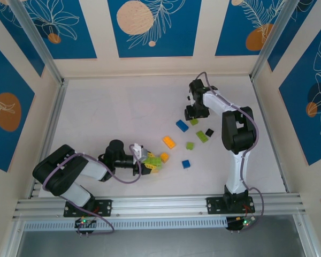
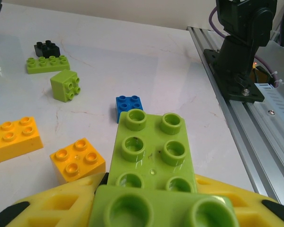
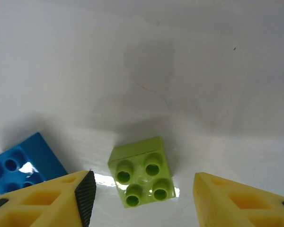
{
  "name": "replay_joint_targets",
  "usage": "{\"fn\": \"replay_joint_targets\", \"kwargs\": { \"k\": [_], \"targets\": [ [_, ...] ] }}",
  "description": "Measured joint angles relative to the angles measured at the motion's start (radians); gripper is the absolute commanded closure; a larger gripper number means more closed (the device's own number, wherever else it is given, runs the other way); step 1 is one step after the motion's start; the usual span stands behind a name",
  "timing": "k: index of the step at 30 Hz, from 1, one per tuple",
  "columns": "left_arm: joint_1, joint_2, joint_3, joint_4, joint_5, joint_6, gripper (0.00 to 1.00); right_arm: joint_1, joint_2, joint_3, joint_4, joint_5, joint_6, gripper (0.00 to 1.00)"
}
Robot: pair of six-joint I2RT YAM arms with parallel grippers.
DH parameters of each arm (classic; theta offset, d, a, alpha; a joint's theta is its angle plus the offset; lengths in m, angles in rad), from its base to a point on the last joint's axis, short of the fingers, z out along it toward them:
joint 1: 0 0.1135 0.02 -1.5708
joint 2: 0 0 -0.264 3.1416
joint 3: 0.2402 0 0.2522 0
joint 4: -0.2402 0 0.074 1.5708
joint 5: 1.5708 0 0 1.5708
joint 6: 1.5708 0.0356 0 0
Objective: Assemble a carrot with lego
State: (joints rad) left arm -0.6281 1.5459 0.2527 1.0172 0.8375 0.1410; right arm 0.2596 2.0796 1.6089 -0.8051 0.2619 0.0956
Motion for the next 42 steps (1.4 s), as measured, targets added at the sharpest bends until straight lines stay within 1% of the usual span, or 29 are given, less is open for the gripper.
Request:
{"fn": "replay_joint_targets", "kwargs": {
  "k": [8,23,27,30,36,42],
  "targets": [
    [0.0,0.0,0.005,-0.008,0.0,0.0,0.56,-0.022,0.002,-0.028,0.012,-0.026,-0.039,0.43],
    [0.0,0.0,0.005,-0.009,0.0,0.0,0.57,-0.023,0.014,-0.028,0.031,-0.072,-0.053,0.42],
    [0.0,0.0,0.005,-0.009,0.0,0.0,0.57,-0.023,0.043,-0.028,0.031,-0.072,-0.056,0.47],
    [0.0,0.0,0.006,-0.009,0.0,0.0,0.57,-0.023,0.047,-0.028,0.031,-0.068,-0.056,0.48],
    [0.0,0.001,0.008,-0.012,0.0,0.001,0.57,-0.026,0.048,-0.028,0.031,-0.072,-0.056,0.47],
    [0.0,0.002,0.01,-0.013,0.0,0.001,0.58,-0.04,0.047,-0.028,0.031,-0.105,-0.056,0.46]
  ]
}}
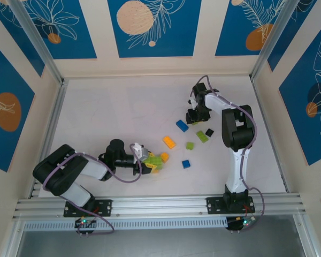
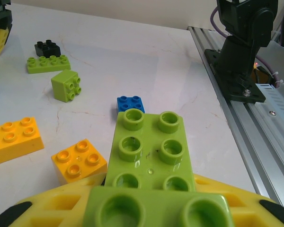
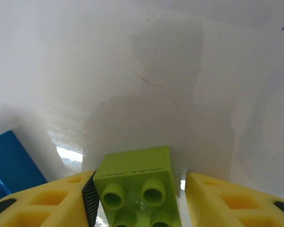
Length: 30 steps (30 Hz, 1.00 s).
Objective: Assemble a carrot with lego
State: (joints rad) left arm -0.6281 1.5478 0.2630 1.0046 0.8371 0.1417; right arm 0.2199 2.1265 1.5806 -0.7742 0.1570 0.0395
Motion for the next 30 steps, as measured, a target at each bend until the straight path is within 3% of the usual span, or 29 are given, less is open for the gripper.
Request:
{"fn": "replay_joint_targets", "kwargs": {
  "k": [8,17,23,30],
  "targets": [
    [0.0,0.0,0.0,0.0,0.0,0.0,0.58,-0.019,0.0,0.0,0.0,-0.055,0.0,0.47],
    [0.0,0.0,0.005,-0.004,0.0,0.0,0.58,-0.026,0.0,0.0,0.0,-0.056,0.001,0.6],
    [0.0,0.0,0.006,-0.005,0.0,0.0,0.58,-0.026,-0.01,-0.009,0.005,-0.058,0.01,0.63],
    [0.0,0.0,0.008,-0.01,-0.001,0.0,0.58,0.016,-0.169,-0.138,-0.042,-0.061,0.091,0.68]
  ]
}}
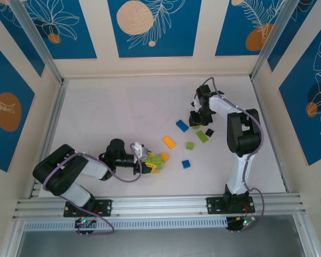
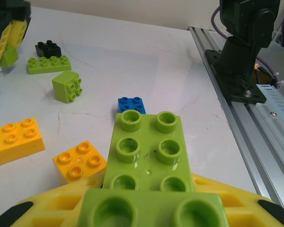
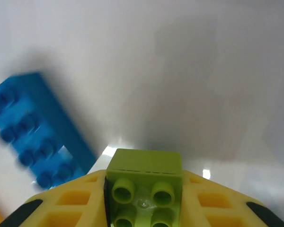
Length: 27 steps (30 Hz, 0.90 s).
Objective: Assemble a carrot with lego
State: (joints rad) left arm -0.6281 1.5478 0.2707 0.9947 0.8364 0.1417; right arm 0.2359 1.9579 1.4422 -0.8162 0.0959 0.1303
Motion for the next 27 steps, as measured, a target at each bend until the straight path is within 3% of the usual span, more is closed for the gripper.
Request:
{"fn": "replay_joint_targets", "kwargs": {
  "k": [8,12,20,27],
  "targets": [
    [0.0,0.0,0.0,0.0,-0.002,0.0,0.59,0.251,-0.382,-0.134,-0.1,0.014,0.237,0.7],
    [0.0,0.0,0.0,0.0,-0.004,0.001,0.6,0.391,-0.488,-0.17,-0.14,0.012,0.405,0.73],
    [0.0,0.0,0.0,0.0,-0.007,0.012,0.6,0.586,-0.474,-0.153,-0.2,0.025,0.659,0.74],
    [0.0,0.0,0.0,0.0,-0.006,0.024,0.6,0.645,-0.397,-0.071,-0.209,0.035,0.763,0.75]
  ]
}}
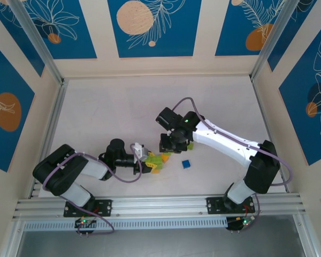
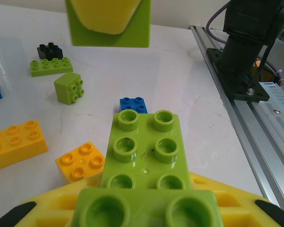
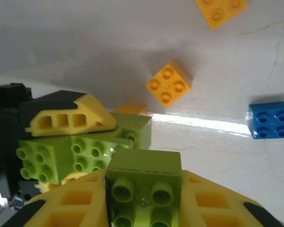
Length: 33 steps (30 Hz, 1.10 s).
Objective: Assemble a carrot with lego
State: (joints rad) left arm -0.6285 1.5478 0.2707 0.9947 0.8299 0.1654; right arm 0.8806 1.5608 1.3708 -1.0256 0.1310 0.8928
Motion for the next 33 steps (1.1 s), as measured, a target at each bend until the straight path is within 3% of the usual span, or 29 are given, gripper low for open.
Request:
{"fn": "replay_joint_targets", "kwargs": {
  "k": [15,33],
  "targets": [
    [-0.002,0.0,0.004,-0.008,0.0,0.019,0.62,0.074,0.069,0.034,0.0,0.003,0.077,0.75],
    [-0.005,0.0,0.005,-0.012,0.0,0.028,0.62,0.091,0.072,-0.008,0.016,0.026,0.092,0.75]
  ]
}}
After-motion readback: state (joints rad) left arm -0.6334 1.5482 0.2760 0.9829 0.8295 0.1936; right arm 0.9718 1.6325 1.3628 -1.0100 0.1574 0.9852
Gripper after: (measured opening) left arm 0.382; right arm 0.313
